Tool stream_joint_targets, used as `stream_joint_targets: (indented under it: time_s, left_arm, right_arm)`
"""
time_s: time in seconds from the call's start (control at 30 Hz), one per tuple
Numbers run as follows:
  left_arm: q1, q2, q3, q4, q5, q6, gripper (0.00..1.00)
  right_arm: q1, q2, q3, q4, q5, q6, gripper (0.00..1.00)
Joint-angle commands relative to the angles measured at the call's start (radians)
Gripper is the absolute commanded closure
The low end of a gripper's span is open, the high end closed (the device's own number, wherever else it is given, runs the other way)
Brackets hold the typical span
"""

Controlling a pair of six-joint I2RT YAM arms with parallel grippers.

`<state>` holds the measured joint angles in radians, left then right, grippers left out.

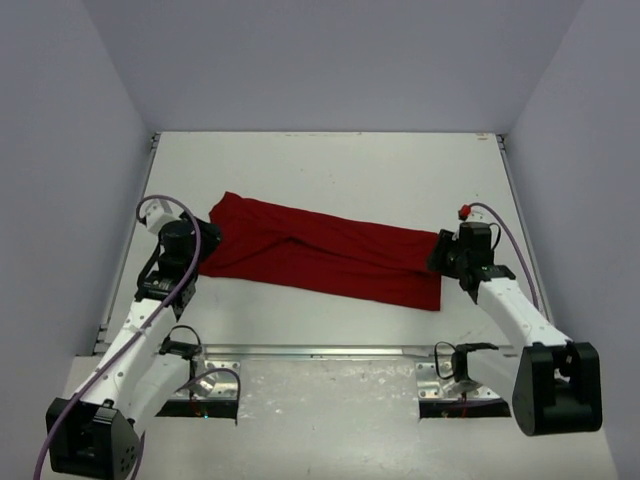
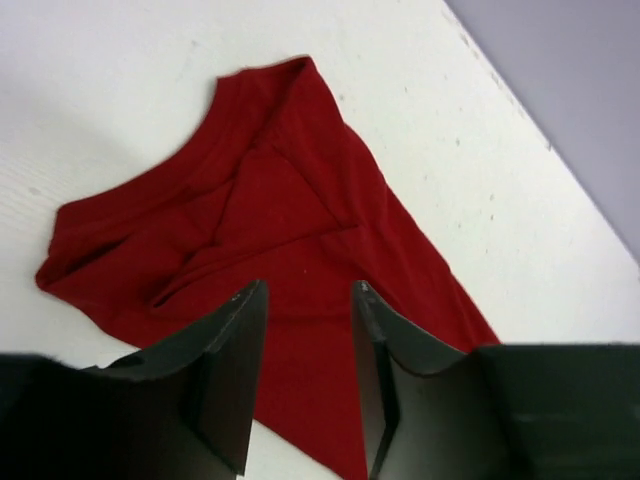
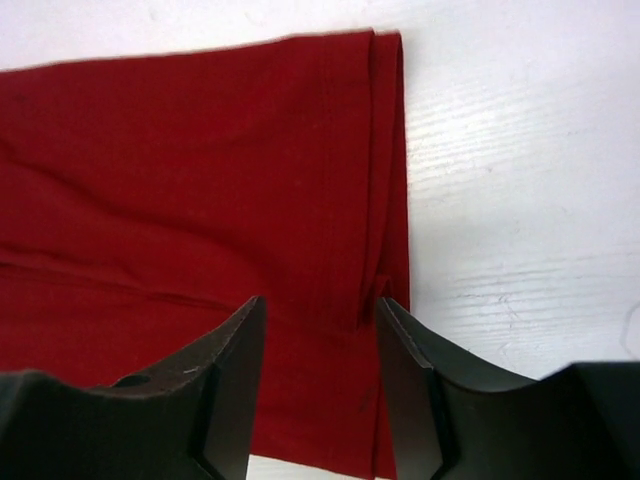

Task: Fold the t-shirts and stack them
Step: Fold the other side of the tshirt into a rectangle

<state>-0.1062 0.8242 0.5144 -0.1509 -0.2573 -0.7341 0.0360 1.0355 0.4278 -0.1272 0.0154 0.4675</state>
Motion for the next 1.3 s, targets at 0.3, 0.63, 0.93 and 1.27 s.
stream_joint_targets:
  time_s: [0.3, 0.63, 0.93, 1.27]
  left_arm:
    - [-0.01, 0.194, 0.101, -0.118, -0.103, -0.045, 0.41]
    - [-0.013, 0.205, 0.041, -0.093, -0.092, -0.027, 0.35]
    - [-0.013, 0.268, 0.128, -0.093, -0.07, 0.004, 0.33]
    - [-0.187, 0.739, 0.551, -0.191, 0.003, 0.255, 0.35]
  right_arm:
    - [0.05, 0.302, 0.147, -0.02, 0.08, 0.013, 0.6]
    - [0.065, 0.414, 0.212, -0.044, 0.139, 0.003, 0.87]
    - [0.071, 0.318, 0.253, -0.15, 0.23, 0.014, 0.53]
    - [0.182, 0.066, 0.172, -0.164, -0.011, -0.015, 0.25]
